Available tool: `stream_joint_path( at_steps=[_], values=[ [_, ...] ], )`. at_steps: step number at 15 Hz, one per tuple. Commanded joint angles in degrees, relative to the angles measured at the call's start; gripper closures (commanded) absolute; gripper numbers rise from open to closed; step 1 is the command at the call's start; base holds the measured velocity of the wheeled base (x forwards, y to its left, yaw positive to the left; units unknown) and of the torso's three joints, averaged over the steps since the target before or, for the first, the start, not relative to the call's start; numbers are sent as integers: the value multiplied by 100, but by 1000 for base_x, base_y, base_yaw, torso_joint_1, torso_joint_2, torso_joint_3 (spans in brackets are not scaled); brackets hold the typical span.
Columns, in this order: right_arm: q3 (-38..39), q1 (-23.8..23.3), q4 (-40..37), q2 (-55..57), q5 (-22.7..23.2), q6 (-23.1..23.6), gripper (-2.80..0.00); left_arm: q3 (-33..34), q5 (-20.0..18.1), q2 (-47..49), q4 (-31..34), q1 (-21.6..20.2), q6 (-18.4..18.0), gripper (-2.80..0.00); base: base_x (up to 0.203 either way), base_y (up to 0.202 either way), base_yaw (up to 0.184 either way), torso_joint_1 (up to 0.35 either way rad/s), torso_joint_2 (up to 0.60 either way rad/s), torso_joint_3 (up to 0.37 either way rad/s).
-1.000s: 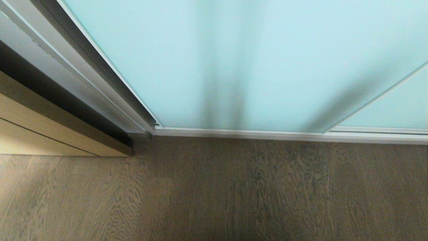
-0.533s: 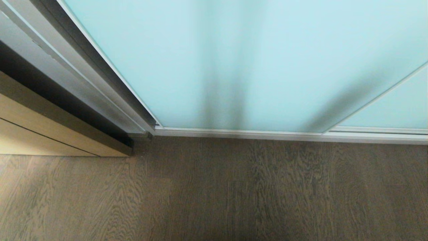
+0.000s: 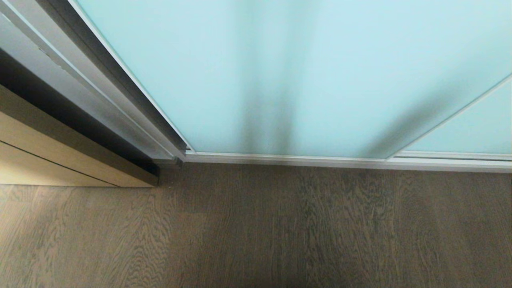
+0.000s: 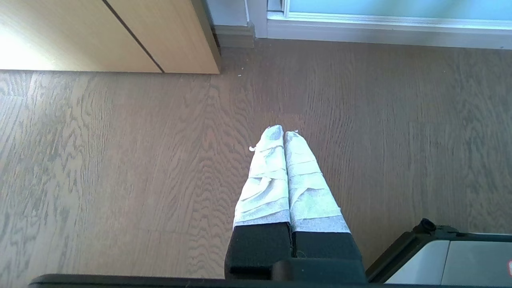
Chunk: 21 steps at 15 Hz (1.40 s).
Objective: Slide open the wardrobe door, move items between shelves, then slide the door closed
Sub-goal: Open the door
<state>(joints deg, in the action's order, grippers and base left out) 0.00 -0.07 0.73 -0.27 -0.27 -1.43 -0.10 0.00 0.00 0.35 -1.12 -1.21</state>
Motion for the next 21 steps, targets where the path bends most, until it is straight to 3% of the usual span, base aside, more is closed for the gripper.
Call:
stream_joint_path(
  at_steps=[1,9,11,13,17,19,21],
  values=[
    [0,-1,-3,27,0,2,0,1,0,9,0,-2,-2,0,0,0,0,0,0,0],
    [0,-1,-3,27,0,2,0,-3,-1,18,28,-2,-164,0,0,0,0,0,0,0],
    [0,6,-11,27,0,2,0,1,44,9,5,-2,-62,0,0,0,0,0,0,0],
    [0,7,-3,27,0,2,0,-38,89,13,-246,-2,-83,0,0,0,0,0,0,0],
    [0,7,-3,27,0,2,0,-1674,515,265,-261,-2,-562,0,0,0,0,0,0,0],
    [0,1,-3,27,0,2,0,-2622,626,886,-363,-3,-770,0,0,0,0,0,0,0],
    [0,7,-3,27,0,2,0,-3416,746,1867,-865,-6,-838,0,0,0,0,0,0,0]
  ],
)
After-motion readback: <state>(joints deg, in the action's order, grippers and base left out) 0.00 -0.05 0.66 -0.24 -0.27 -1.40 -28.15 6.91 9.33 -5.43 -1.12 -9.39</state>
